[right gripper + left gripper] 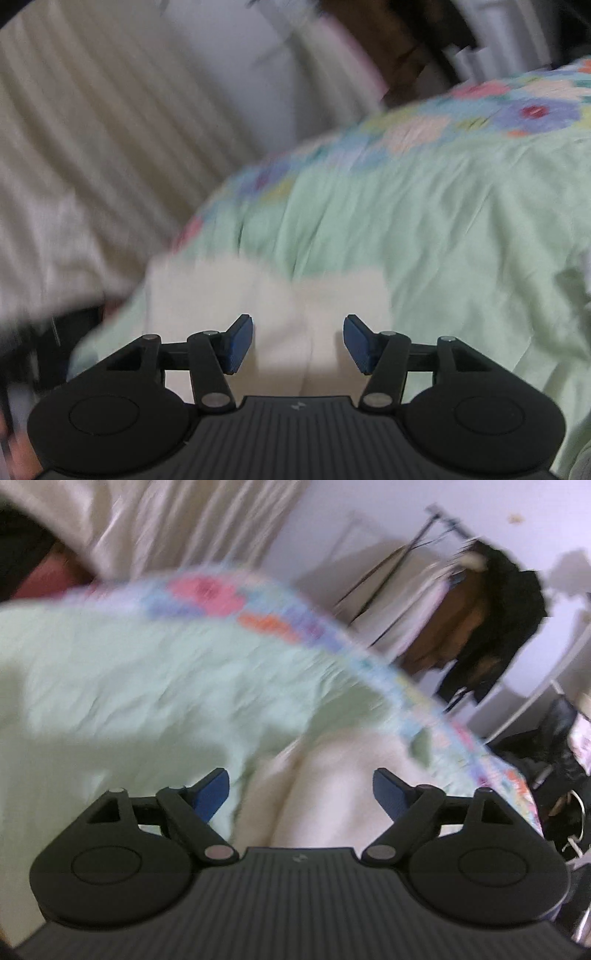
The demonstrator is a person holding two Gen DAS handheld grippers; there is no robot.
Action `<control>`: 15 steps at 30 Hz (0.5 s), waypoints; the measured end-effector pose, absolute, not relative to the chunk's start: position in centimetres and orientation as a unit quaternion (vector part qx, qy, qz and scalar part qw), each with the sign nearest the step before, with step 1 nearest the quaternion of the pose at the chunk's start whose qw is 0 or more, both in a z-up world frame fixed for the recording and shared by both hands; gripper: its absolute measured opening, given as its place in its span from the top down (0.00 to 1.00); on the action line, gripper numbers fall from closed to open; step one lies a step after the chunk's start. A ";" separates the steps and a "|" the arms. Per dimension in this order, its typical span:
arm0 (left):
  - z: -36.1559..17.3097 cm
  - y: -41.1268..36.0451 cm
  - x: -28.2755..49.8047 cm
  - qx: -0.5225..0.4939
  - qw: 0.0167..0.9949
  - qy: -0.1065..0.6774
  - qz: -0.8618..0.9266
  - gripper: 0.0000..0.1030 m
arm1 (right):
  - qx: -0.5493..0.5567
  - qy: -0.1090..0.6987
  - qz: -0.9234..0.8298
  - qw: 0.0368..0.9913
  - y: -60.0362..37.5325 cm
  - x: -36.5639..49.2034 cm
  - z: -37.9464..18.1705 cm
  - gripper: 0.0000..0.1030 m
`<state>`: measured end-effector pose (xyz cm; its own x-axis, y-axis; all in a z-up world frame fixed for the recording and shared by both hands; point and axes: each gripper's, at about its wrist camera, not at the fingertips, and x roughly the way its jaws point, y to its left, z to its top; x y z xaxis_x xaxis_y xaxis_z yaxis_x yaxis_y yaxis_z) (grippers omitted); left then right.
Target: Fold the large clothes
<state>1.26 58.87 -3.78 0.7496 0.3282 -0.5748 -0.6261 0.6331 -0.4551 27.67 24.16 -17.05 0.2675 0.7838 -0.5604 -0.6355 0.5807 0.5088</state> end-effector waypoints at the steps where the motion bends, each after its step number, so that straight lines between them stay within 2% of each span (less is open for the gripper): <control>1: -4.1 58.8 1.8 -0.321 0.872 0.240 0.282 0.13 | 0.071 0.418 0.450 0.786 25.2 27.4 -18.0 0.60; 2: -4.5 58.7 2.3 -0.310 0.868 0.255 0.292 0.16 | 0.060 0.423 0.443 0.788 25.6 27.1 -18.6 0.75; 3: -5.4 58.6 3.2 -0.284 0.865 0.278 0.306 0.21 | 0.050 0.420 0.436 0.794 25.8 26.8 -18.8 0.95; 5: -6.5 58.4 4.5 -0.235 0.850 0.326 0.340 0.28 | 0.014 0.399 0.399 0.826 25.7 26.0 -18.4 0.95; 8: -7.1 59.1 4.5 -0.247 0.836 0.339 0.355 0.31 | -0.064 0.348 0.294 0.888 24.6 24.9 -17.0 0.95; 9: -7.0 59.8 3.8 -0.279 0.831 0.331 0.349 0.31 | -0.066 0.347 0.293 0.889 23.9 24.6 -16.8 0.93; 11: -6.4 61.0 2.1 -0.336 0.819 0.322 0.335 0.30 | -0.049 0.345 0.320 0.881 22.9 23.6 -16.2 0.83; 13: -6.1 62.0 0.1 -0.398 0.804 0.307 0.317 0.25 | -0.047 0.319 0.409 0.854 22.2 19.8 -15.0 0.63; 15: -6.0 63.1 -2.2 -0.453 0.796 0.279 0.288 0.14 | -0.117 0.270 0.463 0.836 23.8 15.4 -14.4 0.48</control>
